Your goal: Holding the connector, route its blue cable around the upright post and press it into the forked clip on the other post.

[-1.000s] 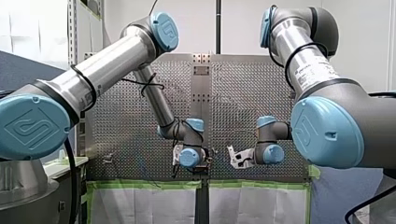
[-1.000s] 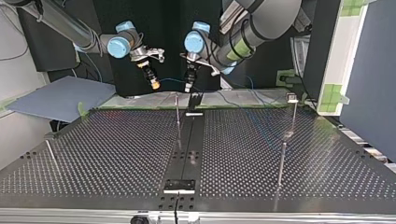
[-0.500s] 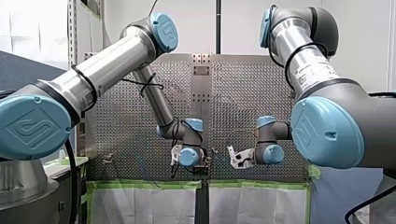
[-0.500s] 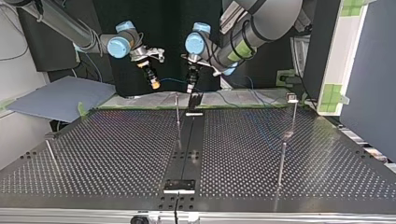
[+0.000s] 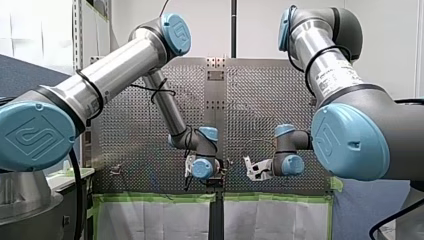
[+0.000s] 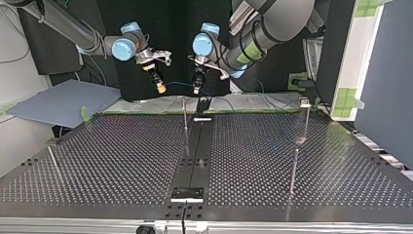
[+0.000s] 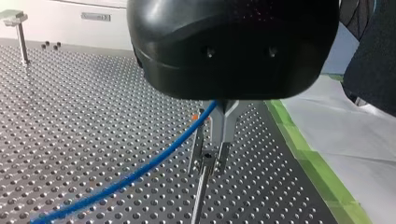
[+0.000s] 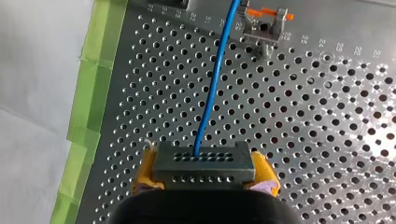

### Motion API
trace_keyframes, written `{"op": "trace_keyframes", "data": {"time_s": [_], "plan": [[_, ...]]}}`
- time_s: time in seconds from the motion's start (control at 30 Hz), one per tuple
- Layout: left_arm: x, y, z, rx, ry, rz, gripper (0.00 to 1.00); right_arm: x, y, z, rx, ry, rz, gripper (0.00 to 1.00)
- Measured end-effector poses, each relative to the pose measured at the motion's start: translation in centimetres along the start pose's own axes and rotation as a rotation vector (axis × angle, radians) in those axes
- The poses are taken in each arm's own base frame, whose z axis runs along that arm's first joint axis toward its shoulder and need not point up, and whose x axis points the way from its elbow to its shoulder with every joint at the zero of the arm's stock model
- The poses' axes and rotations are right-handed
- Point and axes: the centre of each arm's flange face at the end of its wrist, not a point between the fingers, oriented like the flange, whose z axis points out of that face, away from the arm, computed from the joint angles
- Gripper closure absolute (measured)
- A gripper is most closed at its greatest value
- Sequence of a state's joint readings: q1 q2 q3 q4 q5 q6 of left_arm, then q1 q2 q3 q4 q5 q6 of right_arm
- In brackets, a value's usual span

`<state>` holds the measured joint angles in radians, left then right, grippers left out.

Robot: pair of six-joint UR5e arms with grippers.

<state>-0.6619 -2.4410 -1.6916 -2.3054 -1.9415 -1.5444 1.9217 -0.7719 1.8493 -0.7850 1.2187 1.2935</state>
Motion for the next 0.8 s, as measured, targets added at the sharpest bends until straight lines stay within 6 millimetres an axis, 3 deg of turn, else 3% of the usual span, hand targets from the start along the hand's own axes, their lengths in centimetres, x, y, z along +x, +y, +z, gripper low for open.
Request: {"op": "trace_keyframes", "data": {"time_s": [0.57, 0.8], "plan": [[-0.2, -0.5, 0.0, 0.003, -0.025, -0.035, 1.0, -0.1, 2.8, 0.3, -0.139, -0.005, 0.003, 1.0], [1.3, -0.9, 0.1, 0.014, -0.031, -0.075, 1.0, 0.0, 3.3, 0.5, -0.149, 0.002, 0.004, 1.0]]}}
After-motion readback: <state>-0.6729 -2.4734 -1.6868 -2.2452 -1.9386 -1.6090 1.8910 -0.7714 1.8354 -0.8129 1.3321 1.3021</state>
